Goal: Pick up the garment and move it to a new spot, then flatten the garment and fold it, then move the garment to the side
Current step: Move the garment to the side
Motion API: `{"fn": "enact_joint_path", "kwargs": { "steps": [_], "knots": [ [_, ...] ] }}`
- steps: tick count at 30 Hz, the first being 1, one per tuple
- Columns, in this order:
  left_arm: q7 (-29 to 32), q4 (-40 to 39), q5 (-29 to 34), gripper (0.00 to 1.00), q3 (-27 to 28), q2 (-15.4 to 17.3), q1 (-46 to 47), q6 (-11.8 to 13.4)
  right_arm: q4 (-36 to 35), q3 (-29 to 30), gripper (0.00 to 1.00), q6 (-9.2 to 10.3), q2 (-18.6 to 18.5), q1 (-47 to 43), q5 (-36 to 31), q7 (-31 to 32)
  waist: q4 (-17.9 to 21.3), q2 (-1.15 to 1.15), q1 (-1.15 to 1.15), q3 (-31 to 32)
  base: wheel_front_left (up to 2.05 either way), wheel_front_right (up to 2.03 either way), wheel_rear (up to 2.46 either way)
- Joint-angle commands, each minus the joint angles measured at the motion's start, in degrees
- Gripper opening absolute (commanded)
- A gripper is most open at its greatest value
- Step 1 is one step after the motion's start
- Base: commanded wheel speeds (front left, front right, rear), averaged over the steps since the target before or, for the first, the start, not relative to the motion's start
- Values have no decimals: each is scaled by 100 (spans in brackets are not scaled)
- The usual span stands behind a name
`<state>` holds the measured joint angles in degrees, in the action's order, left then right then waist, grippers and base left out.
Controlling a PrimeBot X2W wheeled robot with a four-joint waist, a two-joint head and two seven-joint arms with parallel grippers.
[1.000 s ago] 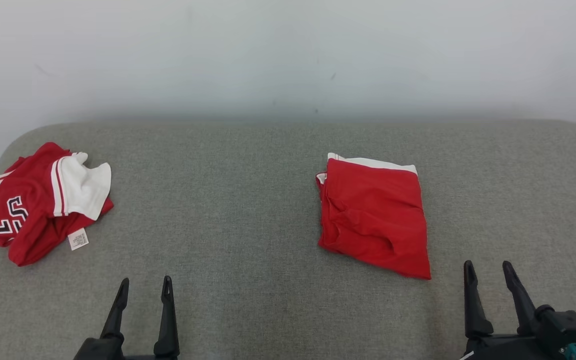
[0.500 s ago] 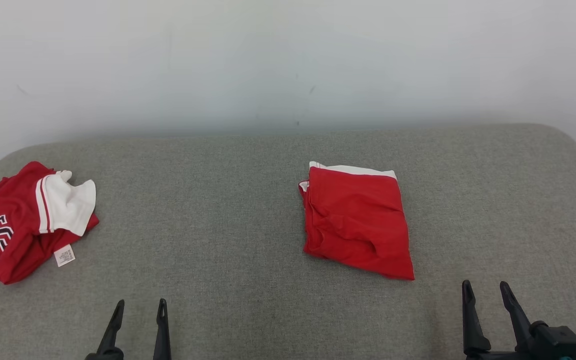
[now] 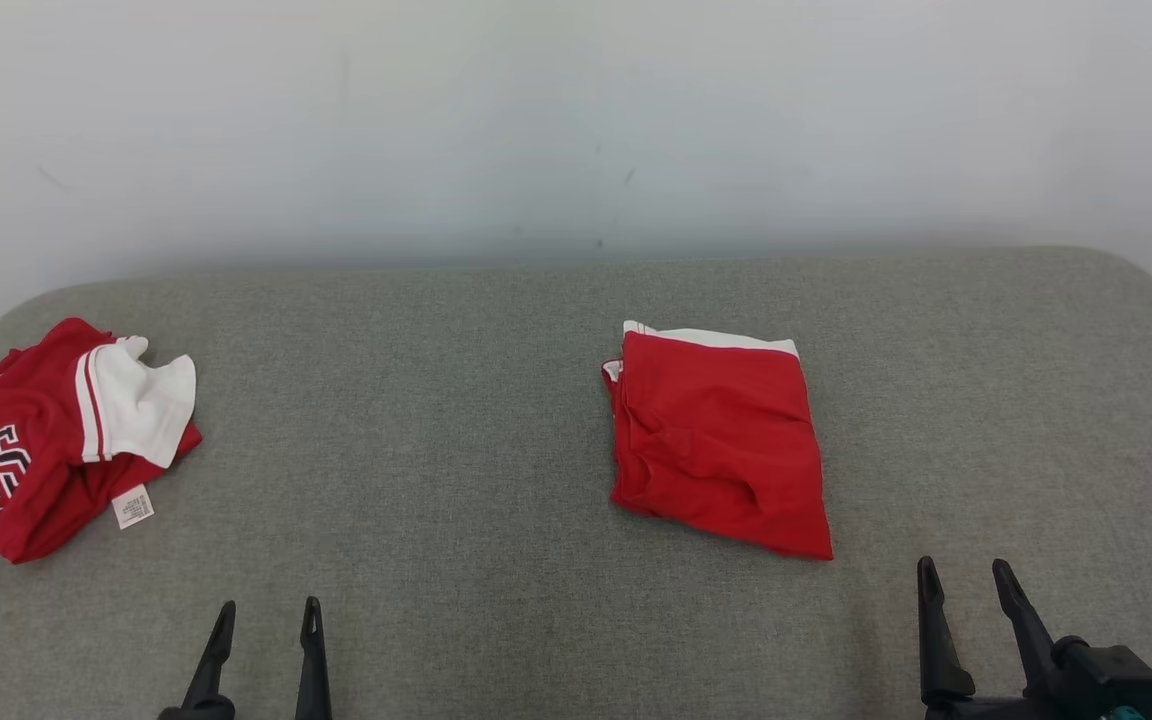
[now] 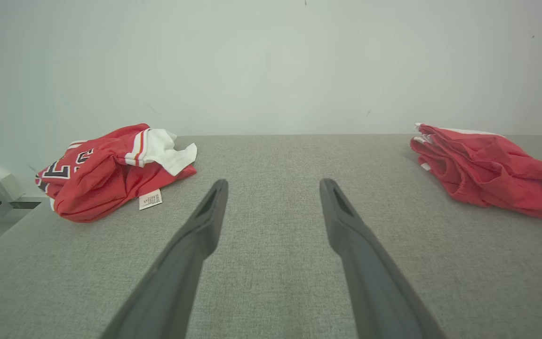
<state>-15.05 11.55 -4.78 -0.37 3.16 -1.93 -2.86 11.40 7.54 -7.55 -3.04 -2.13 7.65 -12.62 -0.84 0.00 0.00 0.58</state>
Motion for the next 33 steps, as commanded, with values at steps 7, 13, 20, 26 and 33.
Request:
{"fn": "enact_joint_path", "kwargs": {
  "steps": [7, 13, 20, 26, 33],
  "knots": [
    [-19, 16, 6, 100, 38, -11, 21, -17, -18, 58, 100, 14, 26, 62, 23, 75, -18, 0, 0, -36, 0, 0, 0],
    [-19, -7, -1, 100, 29, -19, -11, -12, -110, 152, 100, 14, 26, 119, 50, 266, -85, 0, 0, -46, 0, 0, 0],
    [-18, -88, -38, 100, 39, -22, 44, 11, -422, 89, 100, 14, -211, 766, 212, 2180, -127, 0, 0, -252, 0, 0, 0],
    [-18, -103, -59, 100, -48, -26, 208, -11, -455, 192, 100, 14, -570, 1682, 447, 4307, -318, 0, 0, -535, 0, 0, 0],
    [-18, -157, -147, 100, -134, -28, 364, 16, -133, 357, 100, 14, -680, 2524, 338, 6077, -571, 0, 0, -858, 0, 0, 0]
  ]
}}
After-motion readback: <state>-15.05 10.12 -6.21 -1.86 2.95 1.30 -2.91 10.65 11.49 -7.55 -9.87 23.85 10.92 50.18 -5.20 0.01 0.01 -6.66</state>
